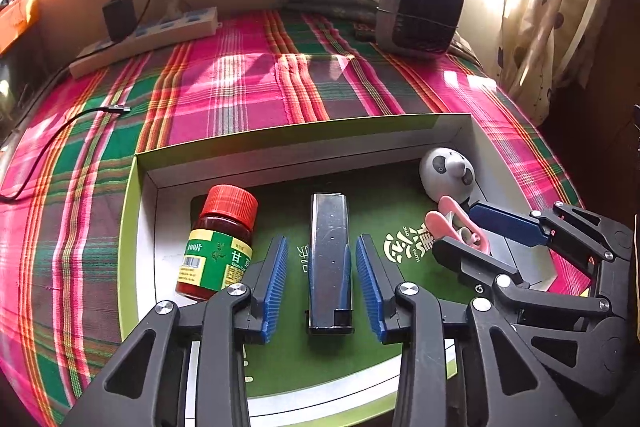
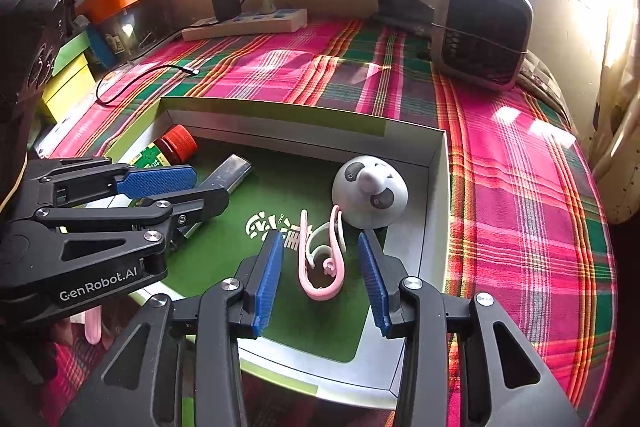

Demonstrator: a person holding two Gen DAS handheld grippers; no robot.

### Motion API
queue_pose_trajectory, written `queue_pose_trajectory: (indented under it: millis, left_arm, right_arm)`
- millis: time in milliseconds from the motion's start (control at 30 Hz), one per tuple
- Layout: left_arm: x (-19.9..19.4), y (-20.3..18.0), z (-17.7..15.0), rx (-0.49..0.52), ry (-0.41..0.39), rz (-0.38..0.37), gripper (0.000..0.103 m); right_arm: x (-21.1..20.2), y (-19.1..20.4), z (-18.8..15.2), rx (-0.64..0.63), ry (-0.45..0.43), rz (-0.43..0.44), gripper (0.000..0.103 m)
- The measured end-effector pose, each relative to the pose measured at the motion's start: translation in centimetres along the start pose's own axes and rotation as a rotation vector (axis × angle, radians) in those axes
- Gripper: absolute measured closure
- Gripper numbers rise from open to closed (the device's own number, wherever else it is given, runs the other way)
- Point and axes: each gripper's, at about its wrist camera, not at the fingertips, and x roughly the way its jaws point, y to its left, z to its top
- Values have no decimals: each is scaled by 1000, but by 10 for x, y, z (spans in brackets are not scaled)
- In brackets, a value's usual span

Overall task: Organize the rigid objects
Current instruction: 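Open both grippers to release the case and earphone in the box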

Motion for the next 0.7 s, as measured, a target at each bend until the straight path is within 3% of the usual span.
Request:
queue_pose_trajectory:
  millis: [700]
  left_arm:
    - [-70, -3, -32, -20, -96, 23, 64]
  right_arm:
    - [-52, 6, -23, 55, -73, -34, 61]
